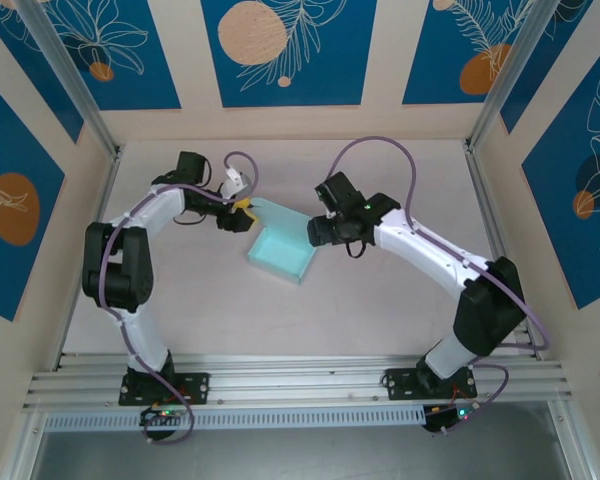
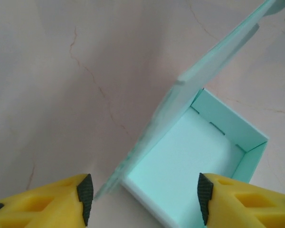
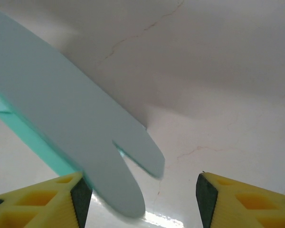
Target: Fold the paper box
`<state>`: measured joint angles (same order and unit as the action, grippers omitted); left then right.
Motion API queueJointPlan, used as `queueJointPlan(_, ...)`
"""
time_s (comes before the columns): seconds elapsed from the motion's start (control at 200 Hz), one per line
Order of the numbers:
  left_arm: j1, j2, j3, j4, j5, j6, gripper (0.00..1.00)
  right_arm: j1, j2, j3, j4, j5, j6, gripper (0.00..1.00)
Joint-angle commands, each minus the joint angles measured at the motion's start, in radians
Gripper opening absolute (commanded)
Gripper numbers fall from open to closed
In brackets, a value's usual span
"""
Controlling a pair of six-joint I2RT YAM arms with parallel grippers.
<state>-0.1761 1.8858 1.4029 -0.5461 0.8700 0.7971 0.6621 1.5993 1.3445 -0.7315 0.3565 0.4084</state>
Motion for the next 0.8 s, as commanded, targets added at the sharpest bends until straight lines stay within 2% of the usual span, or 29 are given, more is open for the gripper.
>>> queueJointPlan(0.0, -0.024, 0.036, 0.044, -0.034, -0.016, 0.038, 0.56, 0.007, 0.046, 0.051, -0.030, -0.002, -0.046, 0.57)
queueJointPlan(0.14, -0.050, 0.053, 0.056, -0.026, -0.040, 0.032, 0.52, 0.011, 0.082, 0.056, -0.025, -0.014, -0.041, 0.53)
queueJointPlan(0.285, -0.062, 0.065, 0.047, 0.026, -0.086, -0.022, 0.35, 0.012, 0.080, 0.036, -0.015, -0.005, -0.029, 0.52)
queueJointPlan(0.515, -0.065, 0.055, 0.043, 0.037, -0.065, -0.047, 0.31, 0.006, 0.064, 0.010, -0.023, 0.034, -0.016, 0.46)
queueJointPlan(0.795, -0.080, 0.017, -0.005, 0.057, -0.116, -0.096, 0.14, 0.002, 0.043, -0.041, -0.011, 0.054, 0.013, 0.33)
